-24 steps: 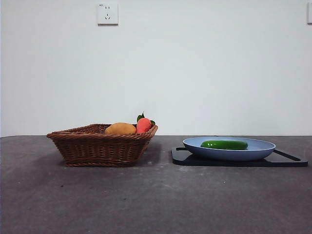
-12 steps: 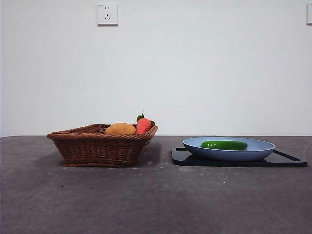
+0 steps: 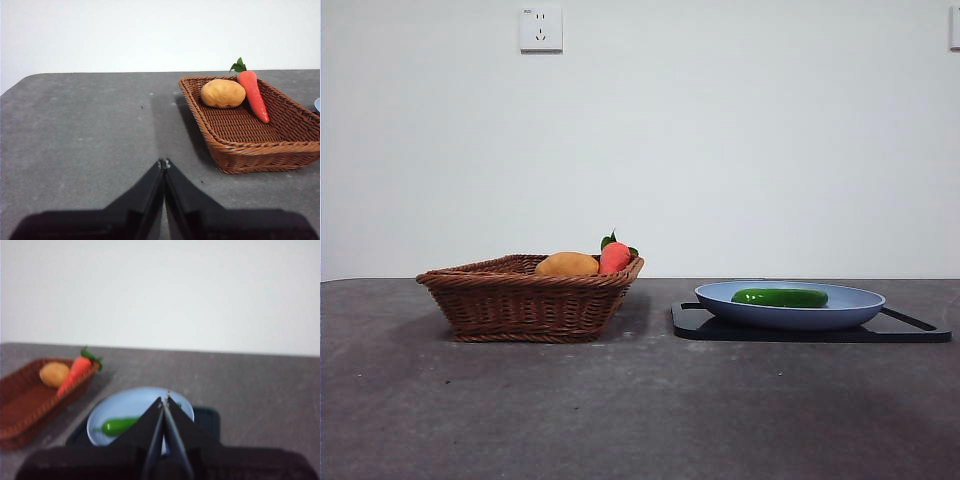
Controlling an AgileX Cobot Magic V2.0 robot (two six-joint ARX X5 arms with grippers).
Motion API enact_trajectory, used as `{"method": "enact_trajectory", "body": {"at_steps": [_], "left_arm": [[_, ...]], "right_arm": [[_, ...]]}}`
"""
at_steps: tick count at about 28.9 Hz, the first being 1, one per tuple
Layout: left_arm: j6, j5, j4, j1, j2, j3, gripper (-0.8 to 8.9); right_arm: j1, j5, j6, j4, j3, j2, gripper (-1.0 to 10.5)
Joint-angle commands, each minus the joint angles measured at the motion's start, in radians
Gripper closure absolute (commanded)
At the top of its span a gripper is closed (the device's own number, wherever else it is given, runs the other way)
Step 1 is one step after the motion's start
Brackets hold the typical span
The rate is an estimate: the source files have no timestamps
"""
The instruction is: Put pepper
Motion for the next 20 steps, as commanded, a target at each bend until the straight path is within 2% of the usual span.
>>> {"method": "enact_trajectory", "body": {"at_steps": [1,5,12,20], "left_arm": [[-0.006,0.002,0.010,0.003,-0.005,-0.006,8.07],[-0.006,0.002,0.009,0.003,-0.005,-0.006,8.07],[-0.006,0.002,0.009,0.003,-0.005,-0.006,8.07],[-0.006,0.002,0.009,0.003,-0.005,-0.006,8.07]], "right_arm": [[0.000,0.022,0.003,0.013,-0.063,-0.051,9.4],[0.000,0.056,0.025,0.011,-0.140,-0.112,9.4],[0.000,0.056,0.059,0.011,-0.241,-0.182,9.4],[0.000,0.055,0.055,-0.061,-0.261,-0.183,9.4]]}}
